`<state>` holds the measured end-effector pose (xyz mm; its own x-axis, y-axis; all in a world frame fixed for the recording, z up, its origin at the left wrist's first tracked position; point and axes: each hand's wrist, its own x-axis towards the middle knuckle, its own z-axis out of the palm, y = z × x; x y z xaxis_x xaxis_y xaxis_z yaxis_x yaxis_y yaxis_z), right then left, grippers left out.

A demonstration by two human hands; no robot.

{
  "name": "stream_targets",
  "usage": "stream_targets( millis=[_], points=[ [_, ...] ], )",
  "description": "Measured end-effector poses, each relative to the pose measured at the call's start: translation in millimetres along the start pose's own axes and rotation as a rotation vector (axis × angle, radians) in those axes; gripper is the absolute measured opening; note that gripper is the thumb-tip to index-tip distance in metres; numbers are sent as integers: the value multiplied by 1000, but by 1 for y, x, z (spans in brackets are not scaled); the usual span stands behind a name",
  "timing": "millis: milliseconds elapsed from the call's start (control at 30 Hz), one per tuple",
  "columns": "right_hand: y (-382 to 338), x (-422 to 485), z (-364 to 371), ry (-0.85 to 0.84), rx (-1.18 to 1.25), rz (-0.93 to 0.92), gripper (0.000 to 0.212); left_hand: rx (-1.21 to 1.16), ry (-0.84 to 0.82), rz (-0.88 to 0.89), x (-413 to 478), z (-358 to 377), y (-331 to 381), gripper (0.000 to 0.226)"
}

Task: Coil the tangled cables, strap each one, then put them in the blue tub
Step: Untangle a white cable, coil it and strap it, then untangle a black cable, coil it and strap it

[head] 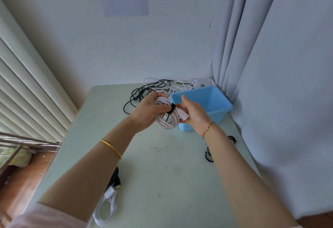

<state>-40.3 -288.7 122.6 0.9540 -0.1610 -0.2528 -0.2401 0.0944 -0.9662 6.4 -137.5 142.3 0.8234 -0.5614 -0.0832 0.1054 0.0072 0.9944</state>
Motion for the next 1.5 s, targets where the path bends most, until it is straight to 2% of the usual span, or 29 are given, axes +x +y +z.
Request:
stream_targets(
  millis=[133,267,400,533,667,733,800,900,967,1100,1200,1300,1400,1500],
  points=[
    [8,-6,10,-82,35,-68,35,-99,64,-40,-7,-13,-6,24],
    [24,-12,40,-154,-133,-111,14,-81,68,-115,-27,-40,-20,13],
    [51,-15,81,-240,-145,7,10,-150,127,-264,-60,-76,-42,16],
    [85,-13,115,-333,-139,150,18,-169,255,-431,-94,-106,-69,23],
    [116,-15,152,-400,-173,268,14,0,298,-551,-125,-132,-93,25],
    [126,-16,167,-389,-204,285,9,136,346,-583,-132,-146,-107,31],
    [137,-10,184,-342,-256,275,12,333,357,-571,-134,-161,-119,23],
    [149,-2,211,-256,-366,242,19,647,319,-578,-134,-179,-127,11],
    [158,2,227,-223,-481,207,28,806,294,-585,-133,-189,-135,10],
    [151,1,236,-291,-854,115,27,1067,118,-713,-120,-199,-146,12],
    [141,10,223,-355,-916,97,29,1150,39,-770,-102,-203,-135,18],
    [130,37,186,-213,-825,160,40,1055,94,-696,-70,-206,-120,41],
    [114,69,140,81,-752,144,42,902,156,-591,-36,-201,-108,38],
    [97,101,110,267,-645,164,50,796,134,-565,-8,-195,-102,36]
  ],
)
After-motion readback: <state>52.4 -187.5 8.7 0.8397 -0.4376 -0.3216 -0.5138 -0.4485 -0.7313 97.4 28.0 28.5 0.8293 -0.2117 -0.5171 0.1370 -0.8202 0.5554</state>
